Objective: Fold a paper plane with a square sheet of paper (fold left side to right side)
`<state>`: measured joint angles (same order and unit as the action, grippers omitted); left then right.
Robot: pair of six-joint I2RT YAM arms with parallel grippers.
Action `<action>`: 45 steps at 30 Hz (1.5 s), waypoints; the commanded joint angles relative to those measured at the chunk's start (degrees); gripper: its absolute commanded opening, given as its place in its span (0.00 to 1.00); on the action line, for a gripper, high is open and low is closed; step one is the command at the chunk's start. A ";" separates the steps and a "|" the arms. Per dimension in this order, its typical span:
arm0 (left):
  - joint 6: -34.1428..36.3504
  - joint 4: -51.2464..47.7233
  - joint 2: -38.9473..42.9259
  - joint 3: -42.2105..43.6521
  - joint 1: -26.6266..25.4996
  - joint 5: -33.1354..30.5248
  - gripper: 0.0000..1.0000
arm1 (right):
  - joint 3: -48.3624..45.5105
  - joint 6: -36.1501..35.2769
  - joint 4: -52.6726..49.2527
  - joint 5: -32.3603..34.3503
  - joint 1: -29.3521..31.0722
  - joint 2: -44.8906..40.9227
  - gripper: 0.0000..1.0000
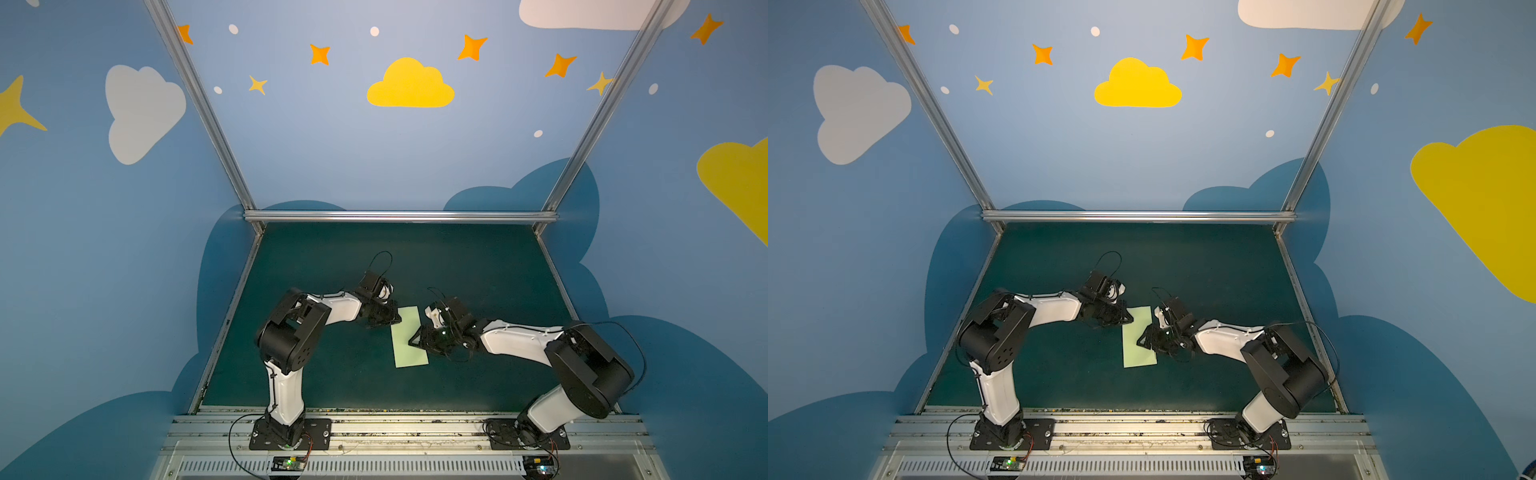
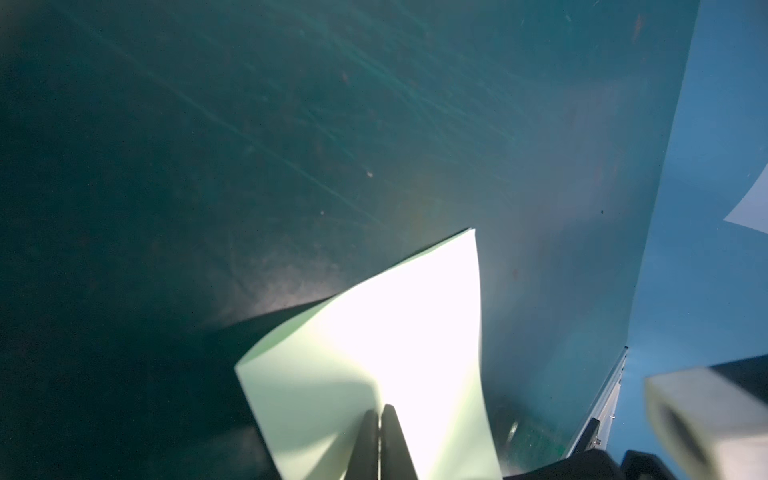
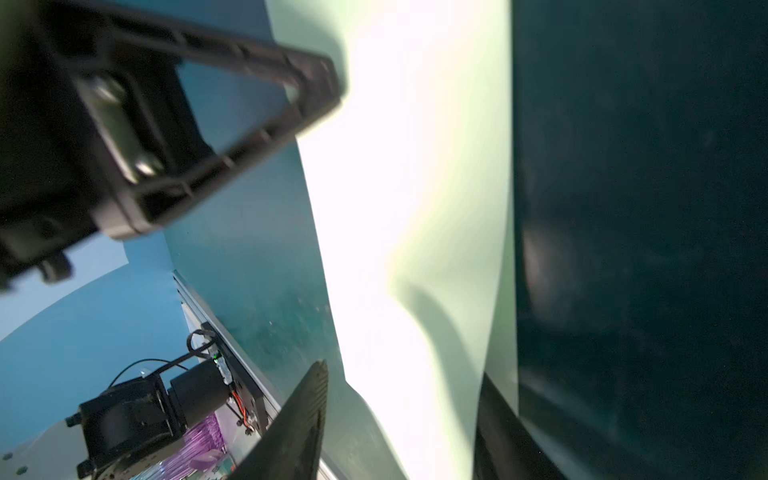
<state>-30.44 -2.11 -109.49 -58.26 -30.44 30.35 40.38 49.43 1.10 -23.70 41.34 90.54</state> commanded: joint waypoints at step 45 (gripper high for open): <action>0.33 -2.29 -2.99 2.36 -1.82 -1.45 0.07 | -6.76 0.83 0.65 -2.98 1.15 -5.67 0.00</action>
<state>-30.48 -0.86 -109.49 -57.84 -30.94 30.33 30.68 51.42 1.74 -25.34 42.04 83.77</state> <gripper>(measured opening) 0.066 0.048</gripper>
